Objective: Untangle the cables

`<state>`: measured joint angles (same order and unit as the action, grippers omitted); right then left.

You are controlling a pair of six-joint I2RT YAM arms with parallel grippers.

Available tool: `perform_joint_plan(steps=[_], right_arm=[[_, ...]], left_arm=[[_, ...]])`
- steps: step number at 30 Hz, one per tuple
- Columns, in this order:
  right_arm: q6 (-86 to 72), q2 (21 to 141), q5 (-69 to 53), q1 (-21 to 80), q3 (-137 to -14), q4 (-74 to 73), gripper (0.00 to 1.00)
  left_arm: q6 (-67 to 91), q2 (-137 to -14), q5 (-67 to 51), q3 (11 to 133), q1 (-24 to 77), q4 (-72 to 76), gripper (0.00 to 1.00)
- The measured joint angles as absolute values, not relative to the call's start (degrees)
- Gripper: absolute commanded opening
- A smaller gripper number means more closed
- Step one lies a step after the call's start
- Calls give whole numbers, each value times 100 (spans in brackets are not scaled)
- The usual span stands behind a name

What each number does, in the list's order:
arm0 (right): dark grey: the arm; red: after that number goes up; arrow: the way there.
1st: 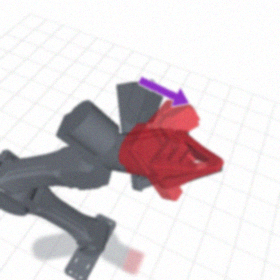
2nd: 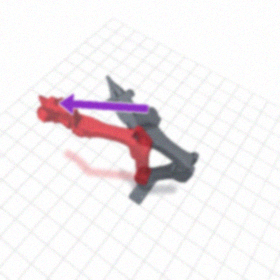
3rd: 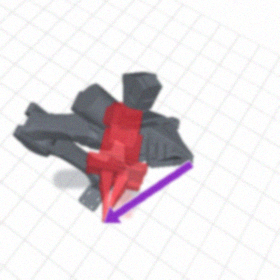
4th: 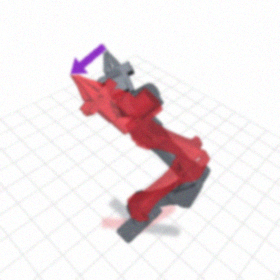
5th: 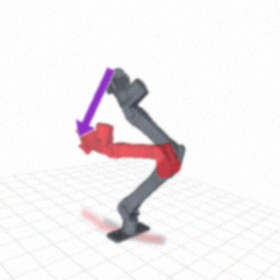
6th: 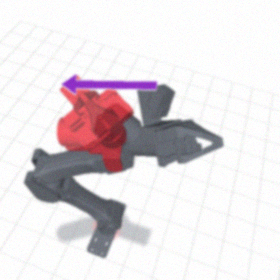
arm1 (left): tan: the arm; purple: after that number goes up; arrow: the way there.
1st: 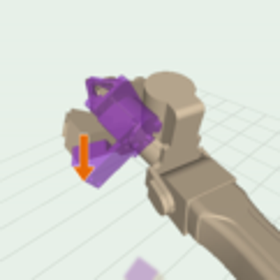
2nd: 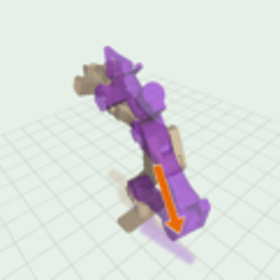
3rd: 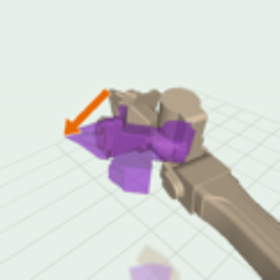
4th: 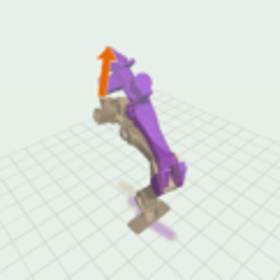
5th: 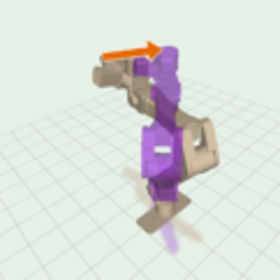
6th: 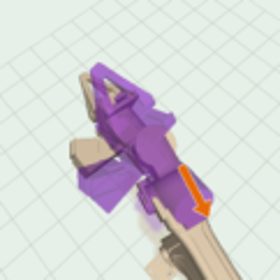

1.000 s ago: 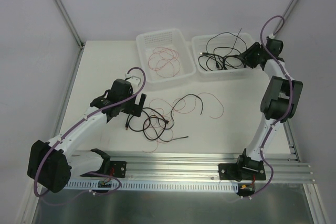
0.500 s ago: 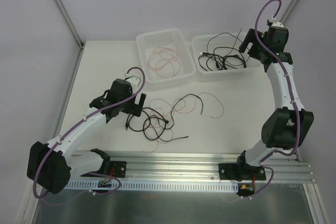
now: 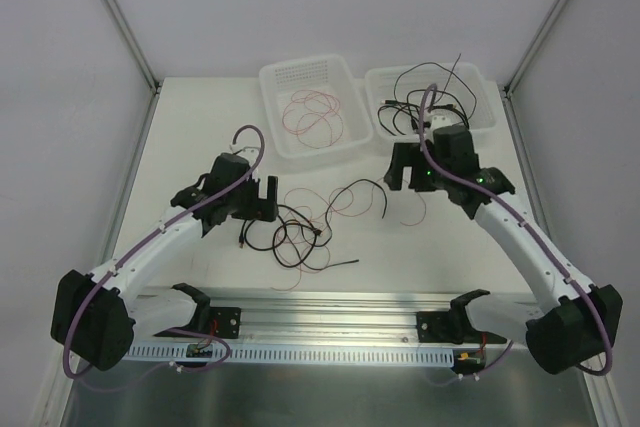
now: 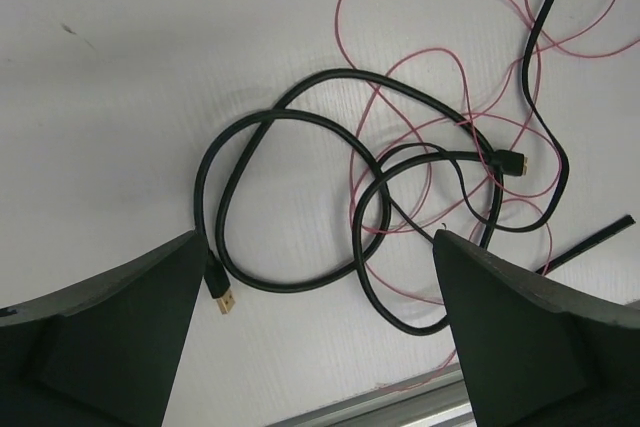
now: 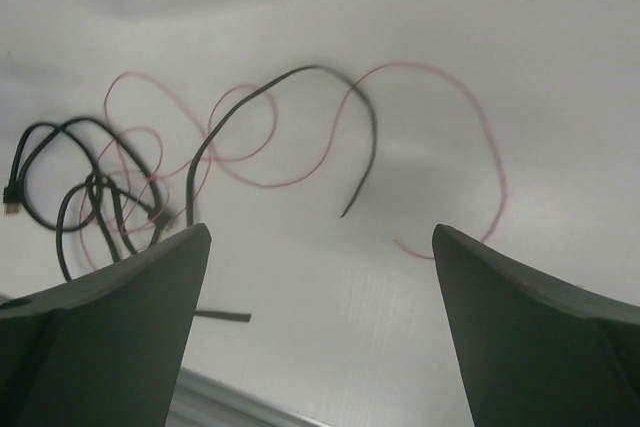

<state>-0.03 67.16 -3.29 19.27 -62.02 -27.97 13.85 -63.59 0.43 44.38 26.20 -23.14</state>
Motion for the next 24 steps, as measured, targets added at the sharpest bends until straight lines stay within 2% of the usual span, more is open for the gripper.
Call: perform_joint_plan(steps=[4,9,16,19,20,23,24], right_arm=[[-392,6335,-272,3004,-5271,-2768,99],[-1024,6045,-14,3966,-4287,-2456,99],[-1553,6331,460,4969,-3997,-2038,99],[-1623,6589,543,5282,-4023,-1874,99],[-1636,6672,556,5356,-4032,-1824,99],[-1673,6873,617,5546,-4086,-1750,99],[-1688,6923,635,5599,-4101,-1706,99]], left_arm=[[2067,-6335,-113,4119,2779,-2307,93],[2751,-6353,64,3756,3658,-2340,90],[3479,-6748,550,3546,4200,-2344,76],[3651,-6978,751,3546,4285,-2329,59],[3691,-7065,816,3546,4320,-2327,49],[3787,-7288,954,3548,4397,-2333,34],[3826,-7341,974,3548,4405,-2329,22]])
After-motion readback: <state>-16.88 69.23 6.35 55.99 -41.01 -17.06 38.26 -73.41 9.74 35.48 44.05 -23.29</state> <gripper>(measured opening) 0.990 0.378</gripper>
